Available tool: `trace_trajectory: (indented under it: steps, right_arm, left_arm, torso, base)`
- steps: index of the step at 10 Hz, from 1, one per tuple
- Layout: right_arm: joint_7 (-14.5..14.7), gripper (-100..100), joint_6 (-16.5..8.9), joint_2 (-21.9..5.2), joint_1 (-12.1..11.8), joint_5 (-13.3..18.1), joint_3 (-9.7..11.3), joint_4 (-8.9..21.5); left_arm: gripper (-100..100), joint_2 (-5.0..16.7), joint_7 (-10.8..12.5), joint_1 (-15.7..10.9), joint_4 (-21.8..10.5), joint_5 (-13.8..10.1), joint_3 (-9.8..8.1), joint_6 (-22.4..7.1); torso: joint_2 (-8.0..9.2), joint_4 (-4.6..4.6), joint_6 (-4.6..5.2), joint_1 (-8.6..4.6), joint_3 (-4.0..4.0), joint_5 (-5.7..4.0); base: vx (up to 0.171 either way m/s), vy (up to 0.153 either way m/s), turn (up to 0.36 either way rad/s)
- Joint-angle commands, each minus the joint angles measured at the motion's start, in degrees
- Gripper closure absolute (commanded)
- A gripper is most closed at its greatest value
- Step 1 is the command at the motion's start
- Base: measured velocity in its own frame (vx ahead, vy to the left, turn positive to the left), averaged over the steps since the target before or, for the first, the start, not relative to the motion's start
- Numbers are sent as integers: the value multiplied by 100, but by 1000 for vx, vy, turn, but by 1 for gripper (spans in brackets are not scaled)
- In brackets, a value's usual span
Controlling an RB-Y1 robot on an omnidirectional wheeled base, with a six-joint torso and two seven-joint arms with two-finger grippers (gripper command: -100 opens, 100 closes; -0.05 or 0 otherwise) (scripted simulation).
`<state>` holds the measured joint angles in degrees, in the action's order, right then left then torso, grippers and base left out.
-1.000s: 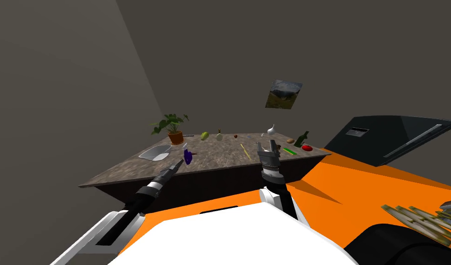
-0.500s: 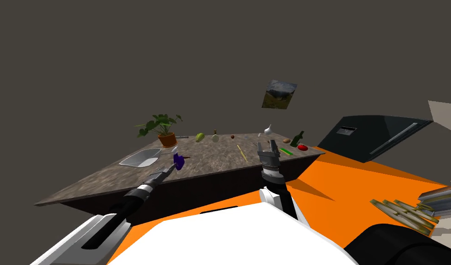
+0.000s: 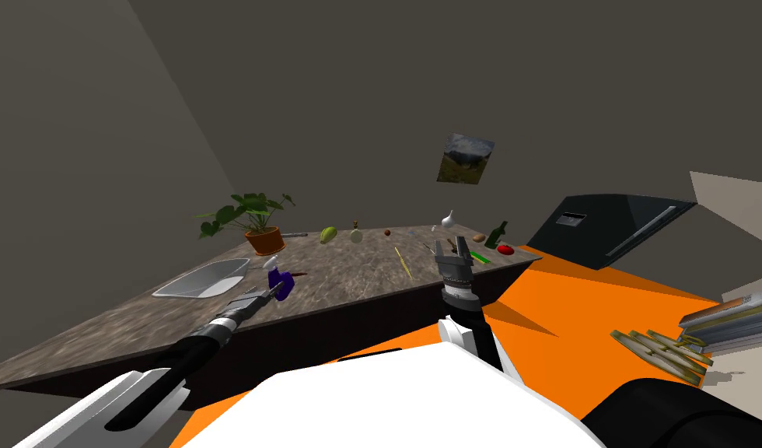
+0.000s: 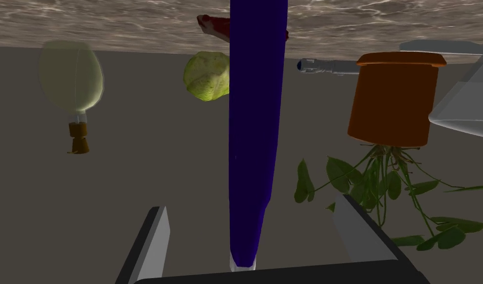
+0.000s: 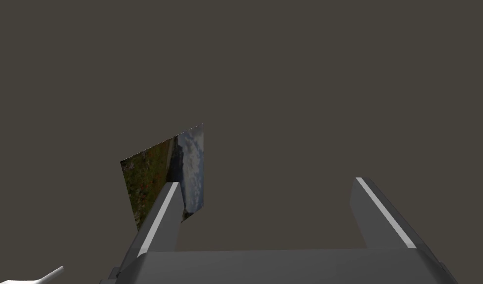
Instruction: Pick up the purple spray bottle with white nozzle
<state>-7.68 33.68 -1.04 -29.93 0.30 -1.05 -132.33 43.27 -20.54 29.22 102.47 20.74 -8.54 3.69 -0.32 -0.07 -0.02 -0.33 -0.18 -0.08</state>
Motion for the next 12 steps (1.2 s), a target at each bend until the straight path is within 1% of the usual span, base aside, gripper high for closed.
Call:
trace_trajectory:
  steps: [1,2,3,5,6,8,9,11,12]
  right_arm:
    - [0,0,0,0,0,0,0,0]
    - [0,0,0,0,0,0,0,0]
    - [0,0,0,-1,1,0,-1,0]
    - [0,0,-1,-1,2,0,-1,1]
    - [0,0,-1,-1,2,0,-1,1]
    - [0,0,-1,-1,2,0,-1,1]
    - [0,0,-1,-1,2,0,-1,1]
    - [0,0,-1,-1,2,0,-1,1]
    - [0,0,-1,-1,2,0,-1,1]
  left_arm:
    - [-100,0,0,0,0,0,0,0]
    - [0,10,-13,-1,-9,2,-5,-17]
    - [-100,-64,52,-288,-294,140,163,30]
    - [-100,-64,52,-596,-599,140,163,30]
    - [-100,-137,116,-776,-774,279,330,74]
    - [-100,-137,116,-1165,-1157,279,330,74]
    - [-100,-209,180,-1371,-1342,418,497,118]
    - [-100,-209,180,-1750,-1752,418,497,118]
    - [-100,-282,244,-1944,-1961,557,664,163]
  torso:
    - [0,0,0,0,0,0]
    - [14,2,-1,15,7,3]
    - [25,5,-1,25,14,6]
    - [66,15,-2,39,38,10]
    - [54,13,-1,36,32,9]
    - [63,14,-1,37,36,10]
    - [53,12,-1,34,31,8]
    - [65,15,-2,36,38,9]
    - [54,13,-2,35,32,8]
  base:
    - [36,-33,-2]
    - [7,-7,2]
    - [-92,17,8]
    - [-75,11,-3]
    - [-79,14,8]
    - [-66,8,0]
    - [-85,15,7]
    - [-70,7,0]
    - [-88,21,8]
